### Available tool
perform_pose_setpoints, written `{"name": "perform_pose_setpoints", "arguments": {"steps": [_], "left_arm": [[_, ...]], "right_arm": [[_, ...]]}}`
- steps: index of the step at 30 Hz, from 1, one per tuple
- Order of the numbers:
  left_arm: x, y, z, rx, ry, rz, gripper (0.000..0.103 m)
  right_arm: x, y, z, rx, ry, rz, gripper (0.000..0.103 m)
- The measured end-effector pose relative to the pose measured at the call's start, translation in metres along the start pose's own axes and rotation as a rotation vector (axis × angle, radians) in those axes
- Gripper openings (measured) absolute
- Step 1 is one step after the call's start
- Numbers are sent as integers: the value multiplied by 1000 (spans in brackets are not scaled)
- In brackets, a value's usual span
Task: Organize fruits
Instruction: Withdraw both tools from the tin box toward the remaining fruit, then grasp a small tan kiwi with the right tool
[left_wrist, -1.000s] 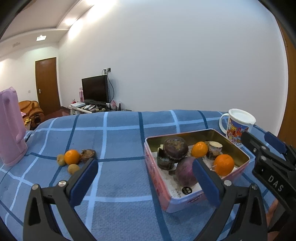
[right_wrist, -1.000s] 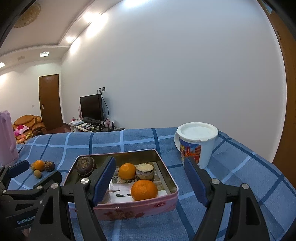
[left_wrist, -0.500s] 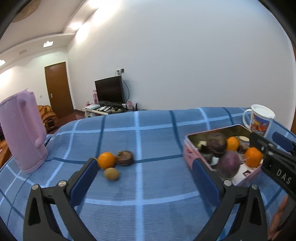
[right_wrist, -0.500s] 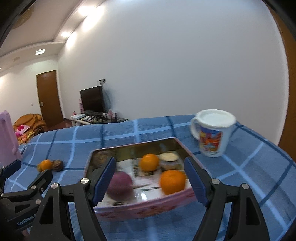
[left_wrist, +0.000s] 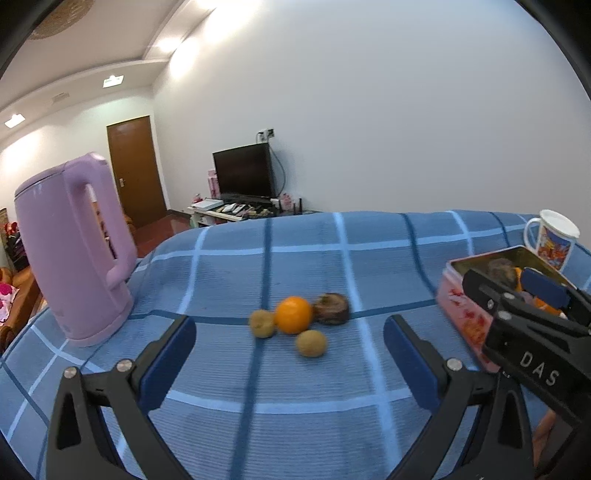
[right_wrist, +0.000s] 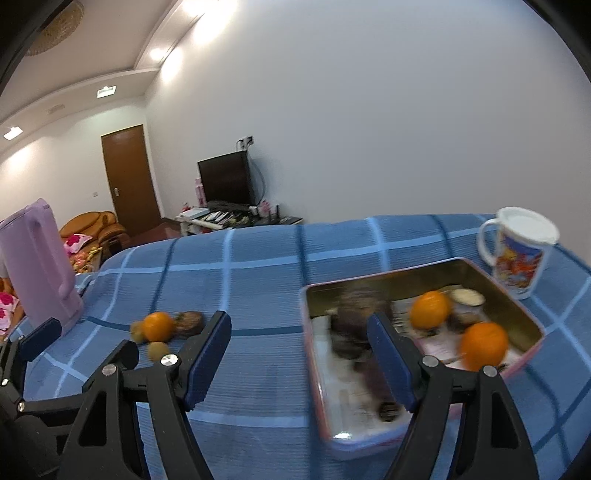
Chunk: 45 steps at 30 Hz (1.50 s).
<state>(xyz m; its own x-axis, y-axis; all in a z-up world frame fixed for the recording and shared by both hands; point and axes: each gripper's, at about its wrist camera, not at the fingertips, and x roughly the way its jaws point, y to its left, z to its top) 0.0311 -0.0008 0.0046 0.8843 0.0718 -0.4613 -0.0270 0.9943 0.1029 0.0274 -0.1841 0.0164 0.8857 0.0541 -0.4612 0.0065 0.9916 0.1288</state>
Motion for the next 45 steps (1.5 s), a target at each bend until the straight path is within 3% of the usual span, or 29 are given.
{"name": "perform_pose_setpoints", "arguments": {"steps": [12, 19, 24, 26, 28, 31, 35, 37, 45], "left_arm": [[23, 64, -2, -32, 41, 71, 103], [45, 107, -6, -69, 134, 134, 103], [54, 127, -9, -121, 190, 138, 103], [58, 129, -11, -109, 215, 148, 103], [59, 127, -12, -94, 222, 149, 103], [60, 125, -12, -80, 221, 143, 103], [63, 126, -11, -78, 233, 112, 103], [64, 125, -11, -74, 233, 86, 103], [73, 115, -12, -74, 275, -22, 103]], "right_arm": [[24, 44, 0, -20, 50, 47, 78], [55, 72, -4, -65, 201, 97, 78], [74, 100, -11, -107, 295, 156, 78], [82, 112, -14, -133, 333, 162, 75], [91, 121, -17, -153, 371, 167, 64], [102, 126, -21, -151, 423, 182, 56], [105, 127, -24, -146, 436, 194, 47], [105, 128, -26, -149, 441, 210, 32], [78, 97, -17, -14, 334, 234, 31]]}}
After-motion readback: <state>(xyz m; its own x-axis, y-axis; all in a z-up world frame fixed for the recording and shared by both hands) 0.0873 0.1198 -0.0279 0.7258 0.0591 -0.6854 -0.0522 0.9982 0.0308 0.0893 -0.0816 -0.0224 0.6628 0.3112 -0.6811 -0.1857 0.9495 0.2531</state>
